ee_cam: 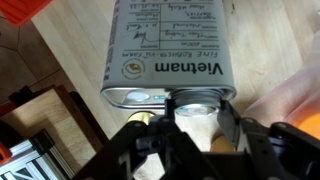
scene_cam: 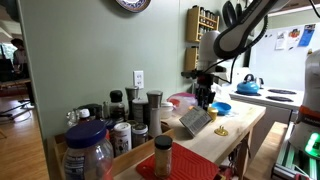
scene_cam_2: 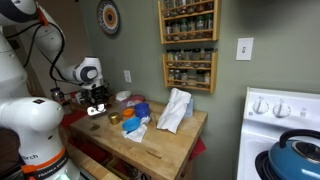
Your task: Put the silver container upright
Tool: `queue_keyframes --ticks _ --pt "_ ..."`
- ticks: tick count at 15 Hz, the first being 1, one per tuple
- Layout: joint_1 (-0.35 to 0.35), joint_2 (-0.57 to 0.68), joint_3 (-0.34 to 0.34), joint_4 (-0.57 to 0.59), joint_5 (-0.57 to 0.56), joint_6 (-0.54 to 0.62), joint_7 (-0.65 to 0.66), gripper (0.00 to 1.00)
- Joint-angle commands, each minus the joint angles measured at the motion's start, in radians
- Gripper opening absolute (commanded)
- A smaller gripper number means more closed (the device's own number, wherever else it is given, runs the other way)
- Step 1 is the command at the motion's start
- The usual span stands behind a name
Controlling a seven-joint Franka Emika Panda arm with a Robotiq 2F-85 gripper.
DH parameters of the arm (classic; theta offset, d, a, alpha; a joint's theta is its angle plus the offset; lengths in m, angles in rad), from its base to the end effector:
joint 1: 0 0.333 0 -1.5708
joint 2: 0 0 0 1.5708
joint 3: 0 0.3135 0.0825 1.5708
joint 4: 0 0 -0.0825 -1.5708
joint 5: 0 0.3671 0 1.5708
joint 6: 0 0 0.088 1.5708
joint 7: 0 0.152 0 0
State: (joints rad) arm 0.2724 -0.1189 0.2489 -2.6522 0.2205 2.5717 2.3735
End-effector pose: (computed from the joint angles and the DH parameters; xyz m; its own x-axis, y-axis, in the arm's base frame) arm 0.3613 0.2059 0.2500 -0.4497 -0.8889 -0.0871 -0.8932 0.4471 0.0491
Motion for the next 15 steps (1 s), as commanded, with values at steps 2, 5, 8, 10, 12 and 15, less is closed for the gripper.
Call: queue_keyframes --ticks 2,5,8,10,12,15 --pt "-0.027 -0.021 0.028 0.026 -0.076 -0.059 0.099 0.22" --pt "-0.027 -0.021 0.037 0.047 -0.115 -0.089 0.146 0.22" --pt "-0.027 -0.015 0.047 0.073 -0.174 -0.128 0.206 0.22" --pt "-0.025 -0.008 0.055 0.094 -0.213 -0.159 0.244 0.22" --pt "-0.024 0.002 0.063 0.113 -0.255 -0.185 0.283 0.22" --pt "-0.017 0.019 0.068 0.138 -0.278 -0.216 0.308 0.22"
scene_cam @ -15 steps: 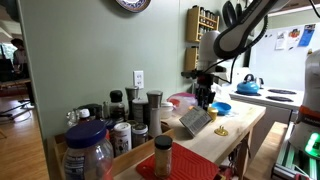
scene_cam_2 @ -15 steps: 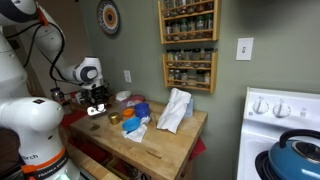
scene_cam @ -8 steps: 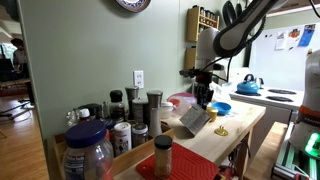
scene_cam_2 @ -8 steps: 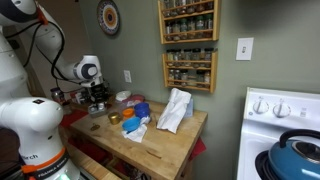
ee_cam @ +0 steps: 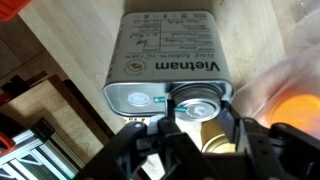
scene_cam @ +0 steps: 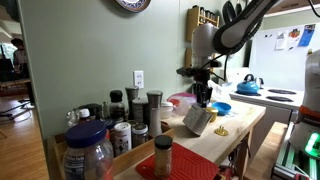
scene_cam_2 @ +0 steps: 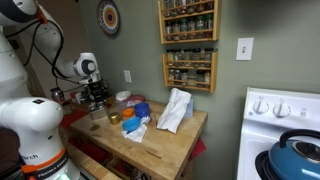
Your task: Put the silver container upright
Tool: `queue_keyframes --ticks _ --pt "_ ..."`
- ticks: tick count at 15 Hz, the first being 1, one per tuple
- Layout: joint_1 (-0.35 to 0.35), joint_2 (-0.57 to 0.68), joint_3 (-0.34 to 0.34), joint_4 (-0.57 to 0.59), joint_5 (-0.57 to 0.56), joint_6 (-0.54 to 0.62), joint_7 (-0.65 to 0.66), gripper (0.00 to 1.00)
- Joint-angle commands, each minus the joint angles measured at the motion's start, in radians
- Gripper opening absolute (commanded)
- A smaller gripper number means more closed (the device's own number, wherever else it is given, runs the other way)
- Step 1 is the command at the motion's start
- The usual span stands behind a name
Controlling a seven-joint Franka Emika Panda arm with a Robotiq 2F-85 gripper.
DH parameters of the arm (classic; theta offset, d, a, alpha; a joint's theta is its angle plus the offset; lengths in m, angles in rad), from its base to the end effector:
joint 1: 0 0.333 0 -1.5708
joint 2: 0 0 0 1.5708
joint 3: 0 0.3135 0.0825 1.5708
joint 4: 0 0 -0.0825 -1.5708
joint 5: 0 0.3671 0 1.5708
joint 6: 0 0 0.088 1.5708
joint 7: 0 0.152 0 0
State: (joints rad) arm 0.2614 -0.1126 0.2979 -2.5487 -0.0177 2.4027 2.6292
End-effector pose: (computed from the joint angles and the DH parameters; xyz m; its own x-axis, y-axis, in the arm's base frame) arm 0.3665 0.2253 0.2709 -0.4688 -0.8816 0.0556 -0.8833 0.4685 -0.0197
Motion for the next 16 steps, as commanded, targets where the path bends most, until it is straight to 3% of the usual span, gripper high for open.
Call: queue_keyframes --ticks 1,7,8,10,13,16 --pt "-0.003 0.017 0.021 0.041 -0.043 -0.052 0.056 0.22" --pt "0.004 0.043 0.030 0.079 -0.050 -0.050 0.063 0.22" --pt "0.004 0.047 0.030 0.085 -0.056 -0.052 0.067 0.72" --pt "0.006 0.053 0.028 0.098 -0.059 -0.054 0.062 0.78" --pt "0.006 0.056 0.028 0.116 -0.071 -0.061 0.064 0.99" --pt "0.007 0.049 0.023 0.127 -0.052 -0.075 0.025 1.00"
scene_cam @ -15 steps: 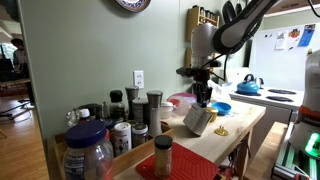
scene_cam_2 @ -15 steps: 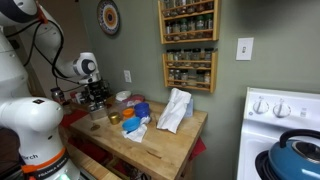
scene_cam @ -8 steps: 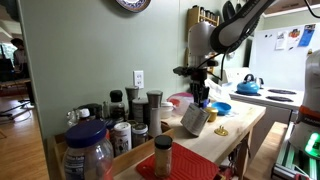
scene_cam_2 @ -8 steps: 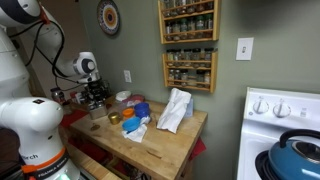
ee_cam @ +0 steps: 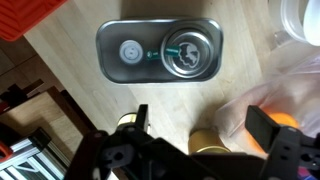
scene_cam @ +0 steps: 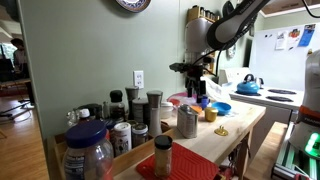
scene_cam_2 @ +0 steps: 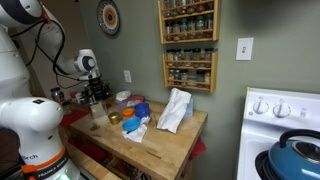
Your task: Put the silver container upright
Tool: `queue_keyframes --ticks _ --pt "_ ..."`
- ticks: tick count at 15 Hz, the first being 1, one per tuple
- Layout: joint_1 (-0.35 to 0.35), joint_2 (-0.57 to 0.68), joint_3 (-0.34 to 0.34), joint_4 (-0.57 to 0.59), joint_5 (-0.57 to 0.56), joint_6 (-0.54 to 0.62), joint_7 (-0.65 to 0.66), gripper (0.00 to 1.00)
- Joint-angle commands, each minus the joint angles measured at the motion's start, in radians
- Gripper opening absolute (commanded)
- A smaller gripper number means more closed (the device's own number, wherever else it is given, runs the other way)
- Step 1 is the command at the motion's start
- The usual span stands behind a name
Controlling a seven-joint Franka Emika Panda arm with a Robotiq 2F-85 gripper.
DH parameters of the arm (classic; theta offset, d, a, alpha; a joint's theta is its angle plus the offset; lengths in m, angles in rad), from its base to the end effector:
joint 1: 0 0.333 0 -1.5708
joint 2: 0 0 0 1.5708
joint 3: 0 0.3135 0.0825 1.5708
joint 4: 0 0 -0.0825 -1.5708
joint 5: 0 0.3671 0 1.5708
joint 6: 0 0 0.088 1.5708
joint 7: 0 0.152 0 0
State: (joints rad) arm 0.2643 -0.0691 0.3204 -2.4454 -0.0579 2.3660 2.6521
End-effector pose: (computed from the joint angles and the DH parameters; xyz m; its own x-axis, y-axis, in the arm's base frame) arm 0.3863 0.2512 0.2895 -0.4407 -0.8966 0.0427 -0.8973 0.4388 -0.0471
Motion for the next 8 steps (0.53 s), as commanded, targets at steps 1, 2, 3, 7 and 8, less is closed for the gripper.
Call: queue_keyframes --ticks 1,2,3,7,8 --pt "0.004 -0.005 -0.004 0.026 -0.006 -0.057 -0.052 1.00" --pt "0.005 -0.016 -0.010 0.030 0.020 -0.075 -0.123 1.00" --pt "0.010 -0.033 -0.018 0.027 0.068 -0.080 -0.245 1.00" --pt "0.010 -0.108 -0.034 0.022 0.156 -0.133 -0.546 1.00" --pt "0.011 -0.129 -0.037 0.021 0.173 -0.152 -0.617 1.00"
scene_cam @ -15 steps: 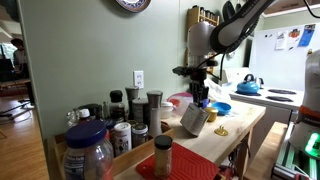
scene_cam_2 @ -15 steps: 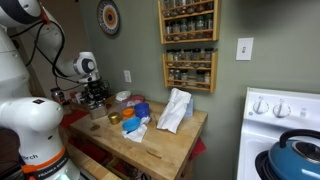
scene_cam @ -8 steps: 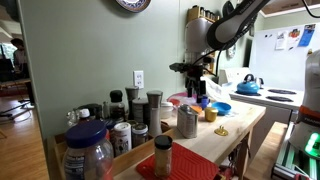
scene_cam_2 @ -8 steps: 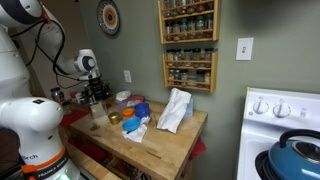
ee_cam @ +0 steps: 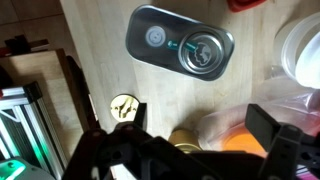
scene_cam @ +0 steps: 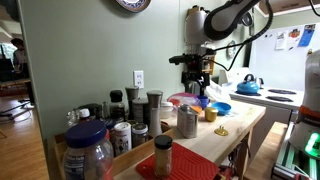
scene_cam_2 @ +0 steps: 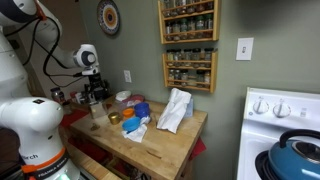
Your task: Put the silver container upright
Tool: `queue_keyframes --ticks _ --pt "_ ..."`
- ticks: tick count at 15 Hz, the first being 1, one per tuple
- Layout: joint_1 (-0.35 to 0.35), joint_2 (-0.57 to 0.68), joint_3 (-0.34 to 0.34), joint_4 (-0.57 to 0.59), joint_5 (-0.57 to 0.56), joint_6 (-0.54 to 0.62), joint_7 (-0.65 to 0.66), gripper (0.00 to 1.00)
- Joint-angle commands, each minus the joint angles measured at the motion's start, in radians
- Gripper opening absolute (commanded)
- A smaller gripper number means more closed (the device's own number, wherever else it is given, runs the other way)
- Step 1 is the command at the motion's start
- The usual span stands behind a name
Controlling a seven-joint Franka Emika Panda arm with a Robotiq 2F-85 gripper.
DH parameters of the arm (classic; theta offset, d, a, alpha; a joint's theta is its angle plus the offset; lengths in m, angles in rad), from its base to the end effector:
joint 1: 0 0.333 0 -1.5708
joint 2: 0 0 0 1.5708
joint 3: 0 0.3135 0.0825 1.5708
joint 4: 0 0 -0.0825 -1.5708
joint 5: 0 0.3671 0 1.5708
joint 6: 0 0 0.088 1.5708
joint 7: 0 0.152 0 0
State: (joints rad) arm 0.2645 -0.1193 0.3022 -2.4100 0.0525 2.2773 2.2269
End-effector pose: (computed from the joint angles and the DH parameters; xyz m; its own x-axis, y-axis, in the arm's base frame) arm 0.3880 0.2488 0.3184 -0.1258 -0.9920 0.0080 -0.9919 0.1259 0.0168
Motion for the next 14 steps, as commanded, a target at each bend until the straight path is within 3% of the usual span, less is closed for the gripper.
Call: queue_keyframes --ticks 1,6,12,13,14 --pt "0.011 -0.097 -0.022 -0.014 0.077 -0.086 -0.262 1.00" --pt "0.011 -0.179 -0.025 -0.006 0.094 -0.179 -0.563 1.00" --pt "0.027 -0.213 -0.025 0.010 0.131 -0.192 -0.904 1.00" --pt "-0.007 -0.207 0.002 0.004 0.100 -0.168 -0.810 1.00" --pt "-0.005 -0.210 0.002 0.005 0.110 -0.168 -0.850 1.00"
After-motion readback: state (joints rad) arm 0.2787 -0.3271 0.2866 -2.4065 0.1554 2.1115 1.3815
